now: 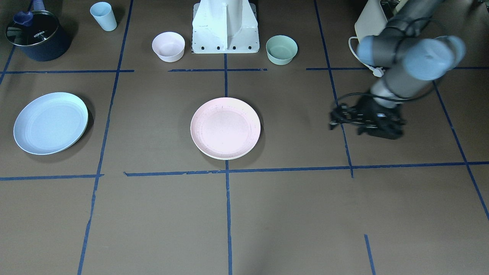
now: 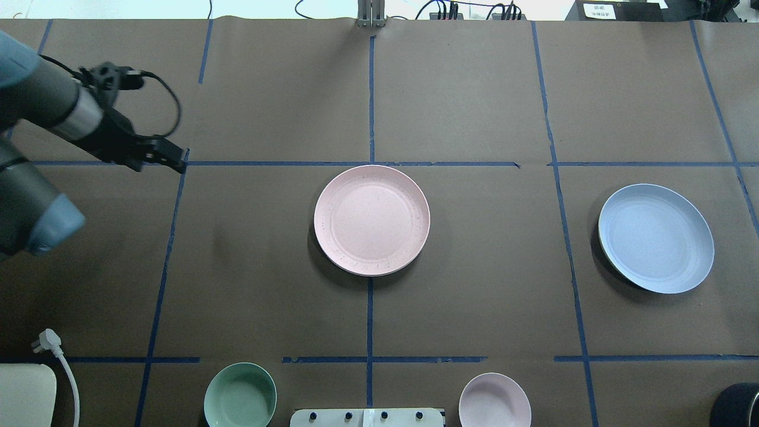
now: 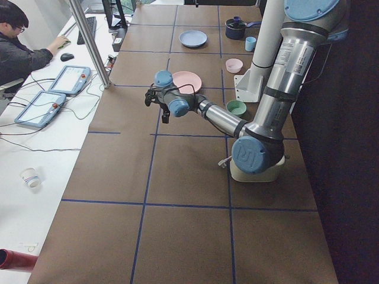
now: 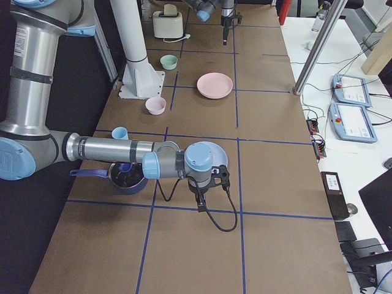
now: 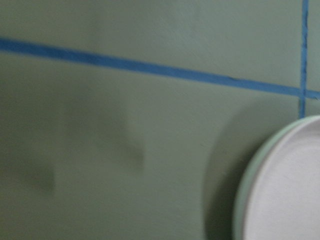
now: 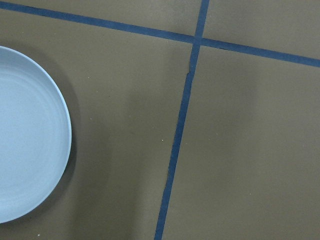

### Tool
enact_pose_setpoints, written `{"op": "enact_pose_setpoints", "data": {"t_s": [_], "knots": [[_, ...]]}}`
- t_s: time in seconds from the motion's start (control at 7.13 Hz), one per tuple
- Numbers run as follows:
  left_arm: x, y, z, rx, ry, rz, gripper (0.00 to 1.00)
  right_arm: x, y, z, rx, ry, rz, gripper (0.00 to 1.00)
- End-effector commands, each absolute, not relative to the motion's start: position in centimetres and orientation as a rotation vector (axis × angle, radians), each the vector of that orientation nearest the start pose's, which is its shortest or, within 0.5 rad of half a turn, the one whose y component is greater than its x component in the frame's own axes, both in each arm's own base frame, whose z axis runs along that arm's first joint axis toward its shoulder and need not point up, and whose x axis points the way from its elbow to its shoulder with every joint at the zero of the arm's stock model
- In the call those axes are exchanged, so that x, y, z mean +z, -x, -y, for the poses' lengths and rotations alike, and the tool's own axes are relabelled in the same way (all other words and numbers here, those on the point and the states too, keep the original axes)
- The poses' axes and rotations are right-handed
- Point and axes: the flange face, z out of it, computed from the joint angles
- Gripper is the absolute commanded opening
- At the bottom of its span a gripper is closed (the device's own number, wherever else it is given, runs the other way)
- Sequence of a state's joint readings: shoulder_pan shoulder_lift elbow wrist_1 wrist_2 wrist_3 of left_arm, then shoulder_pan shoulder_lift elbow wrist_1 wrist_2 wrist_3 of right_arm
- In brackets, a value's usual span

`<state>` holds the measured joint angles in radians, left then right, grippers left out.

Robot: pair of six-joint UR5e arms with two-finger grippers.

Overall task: Stack three plates with pink and blue
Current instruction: 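Open the left gripper and withdraw it away from the plates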

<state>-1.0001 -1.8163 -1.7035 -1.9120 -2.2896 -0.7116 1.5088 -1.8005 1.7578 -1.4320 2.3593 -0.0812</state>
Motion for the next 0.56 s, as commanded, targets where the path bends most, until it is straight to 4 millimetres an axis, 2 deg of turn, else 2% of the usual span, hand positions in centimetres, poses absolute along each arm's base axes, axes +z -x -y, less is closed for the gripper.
{"op": "enact_pose_setpoints", "data": {"t_s": [0.0, 0.14, 0.28, 0.42], "knots": [[50.3, -11.5, 52.5, 0.270, -0.158, -0.819, 1.00, 65.0, -3.7, 40.6, -0.185, -0.126, 0.787, 1.00], [54.8, -5.6, 50.8, 0.309, -0.129, -0.775, 1.00, 65.0, -3.7, 40.6, -0.185, -0.126, 0.787, 1.00], [58.0, 0.4, 49.3, 0.249, -0.085, -0.757, 1.00, 64.8, -3.7, 40.7, -0.173, -0.123, 0.790, 1.00], [61.0, 4.7, 46.5, 0.177, -0.057, -0.757, 1.00, 64.2, -3.6, 41.2, -0.139, -0.119, 0.801, 1.00]]}}
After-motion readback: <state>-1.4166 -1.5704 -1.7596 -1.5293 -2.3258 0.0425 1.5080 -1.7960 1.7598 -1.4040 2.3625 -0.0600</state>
